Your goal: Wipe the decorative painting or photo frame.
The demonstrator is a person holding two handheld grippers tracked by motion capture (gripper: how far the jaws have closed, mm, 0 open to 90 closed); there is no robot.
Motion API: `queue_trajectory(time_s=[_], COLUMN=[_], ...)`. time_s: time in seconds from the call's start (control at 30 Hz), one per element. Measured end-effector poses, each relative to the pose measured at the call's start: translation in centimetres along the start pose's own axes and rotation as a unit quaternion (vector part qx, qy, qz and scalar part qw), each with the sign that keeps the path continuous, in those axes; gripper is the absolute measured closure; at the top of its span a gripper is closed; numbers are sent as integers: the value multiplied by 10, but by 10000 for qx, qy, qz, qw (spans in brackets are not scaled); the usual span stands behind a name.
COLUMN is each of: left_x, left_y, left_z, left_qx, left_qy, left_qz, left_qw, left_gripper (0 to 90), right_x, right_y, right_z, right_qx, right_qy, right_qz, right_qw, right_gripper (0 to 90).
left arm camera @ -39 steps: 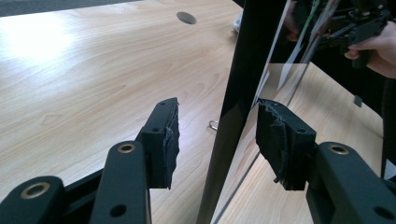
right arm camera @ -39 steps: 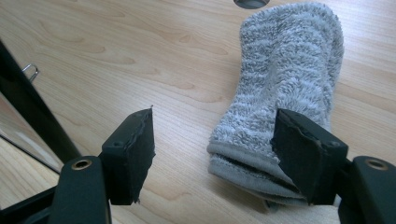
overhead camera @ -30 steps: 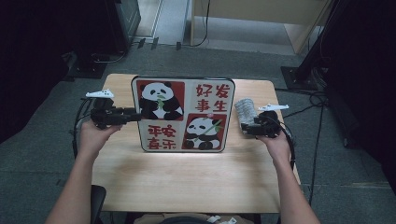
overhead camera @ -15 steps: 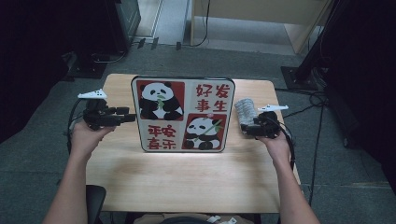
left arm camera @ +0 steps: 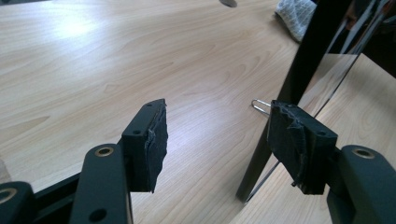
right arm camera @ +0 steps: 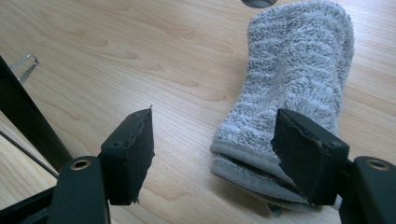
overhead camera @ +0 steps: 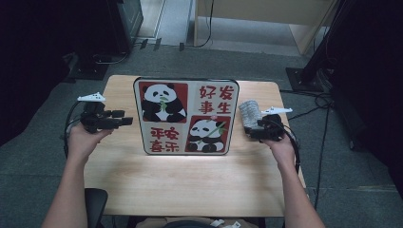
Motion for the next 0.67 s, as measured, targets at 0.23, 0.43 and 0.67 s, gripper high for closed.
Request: queue_trajectory(time_s=[0.23, 0.43, 0.67], left_x=[-4, -4, -5], left_y=[-10, -11, -12], left_z=[-1, -2, -3], left_qx=[55, 82, 95], left_qy=[-33, -51, -91], left_qz=[136, 138, 128], left_qw=[9999, 9999, 9998], left_gripper=[384, 381, 378], right_x=[-1, -1, -2], right_y=[1, 3, 2], right_z=[-1, -2, -2], right_qx=[-21, -74, -53], right_qy=[0, 17, 3], right_qz=[23, 24, 27], right_qw=[10000, 10000, 10000], right_gripper=[290, 290, 290])
Point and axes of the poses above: each handheld gripper's, and its own axes: x roughly backward along the jaws, z roughly out of its top, y roughly to its right, the point moved 10 cm from there along -x, roughly forward along the jaws, and after that the axes turned 8 degrees about x, right-handed, at the moved point
